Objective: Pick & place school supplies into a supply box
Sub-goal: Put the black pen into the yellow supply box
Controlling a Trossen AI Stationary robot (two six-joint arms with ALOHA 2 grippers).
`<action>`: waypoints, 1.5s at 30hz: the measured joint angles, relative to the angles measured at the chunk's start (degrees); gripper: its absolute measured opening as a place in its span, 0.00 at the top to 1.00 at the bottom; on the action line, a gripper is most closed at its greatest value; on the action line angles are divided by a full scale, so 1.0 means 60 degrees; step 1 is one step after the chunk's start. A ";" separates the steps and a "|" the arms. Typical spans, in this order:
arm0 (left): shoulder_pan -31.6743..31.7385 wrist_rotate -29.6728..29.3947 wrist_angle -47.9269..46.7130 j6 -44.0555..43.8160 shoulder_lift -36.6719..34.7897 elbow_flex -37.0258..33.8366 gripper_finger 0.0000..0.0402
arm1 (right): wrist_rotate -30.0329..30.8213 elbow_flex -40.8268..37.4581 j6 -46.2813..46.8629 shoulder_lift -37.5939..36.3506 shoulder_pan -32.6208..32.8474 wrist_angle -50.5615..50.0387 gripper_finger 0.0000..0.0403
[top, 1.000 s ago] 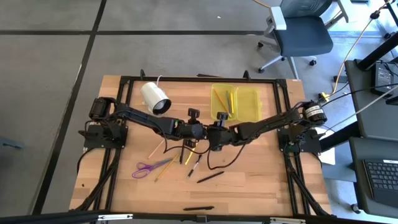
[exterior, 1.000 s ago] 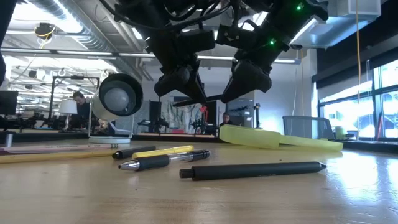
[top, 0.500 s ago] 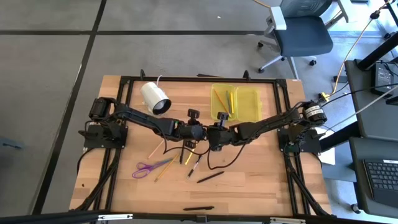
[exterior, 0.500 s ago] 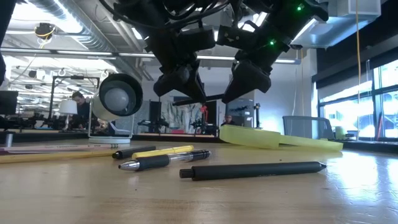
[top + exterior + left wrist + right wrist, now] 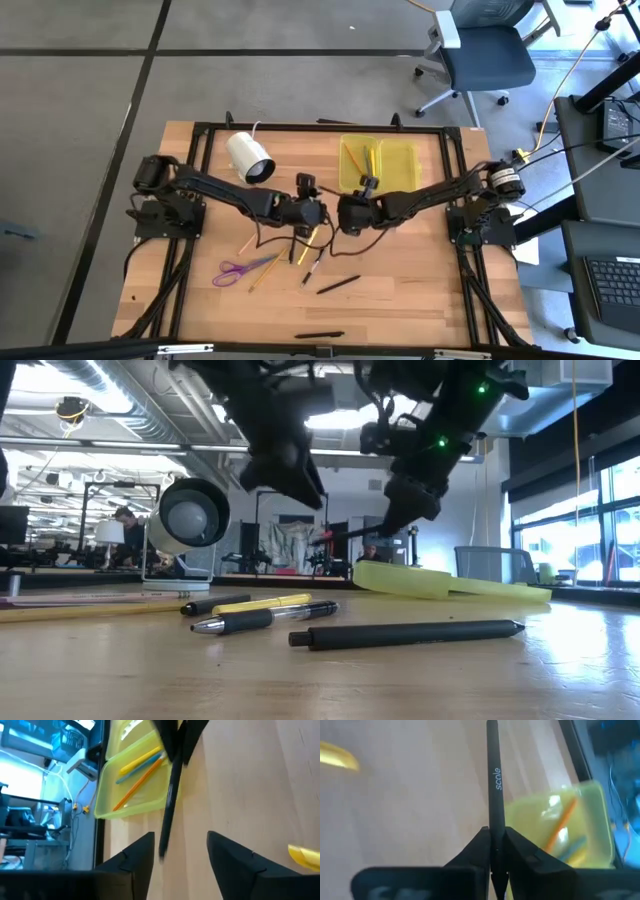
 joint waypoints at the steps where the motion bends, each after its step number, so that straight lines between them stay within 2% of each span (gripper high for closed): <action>1: 0.0039 0.0070 -0.0139 -0.0126 -0.0212 -0.0013 0.55 | -0.0002 0.0000 0.0390 -0.0063 -0.0106 -0.0229 0.89; 5: 0.0293 0.0523 -0.0200 -0.0868 -0.1364 -0.0575 0.55 | 0.0045 -0.0030 0.1915 -0.0383 -0.0632 -0.1445 0.89; 8: 0.0489 0.1209 0.0192 -0.1379 -0.2371 -0.1403 0.55 | 0.0017 -0.0381 0.2390 -0.0677 -0.1051 -0.1423 0.89; 11: 0.0581 0.1805 0.1353 -0.1753 -0.3348 -0.2409 0.56 | -0.0091 -0.0824 0.2770 -0.0781 -0.1496 -0.1184 0.89; 15: 0.0590 0.2518 0.2846 -0.2110 -0.4362 -0.3620 0.56 | -0.0518 -0.1433 0.2814 -0.0782 -0.2144 0.0125 0.88; 18: 0.0537 0.2802 0.3219 -0.2636 -0.4850 -0.4144 0.56 | -0.0905 -0.1778 0.2816 -0.0782 -0.2657 0.1448 0.88; 27: 0.0319 0.2823 0.3208 -0.3553 -0.5213 -0.4736 0.57 | -0.1907 -0.1759 0.3580 -0.0780 -0.3720 0.1670 0.88; 38: 0.0111 0.3045 0.3223 -0.3560 -0.4795 -0.4750 0.57 | -0.2303 -0.1749 0.3804 -0.0633 -0.3929 0.1731 0.87; 45: 0.0111 0.3048 0.3242 -0.3560 -0.4393 -0.4758 0.58 | -0.2589 -0.1749 0.3113 -0.0633 -0.3929 0.1736 0.81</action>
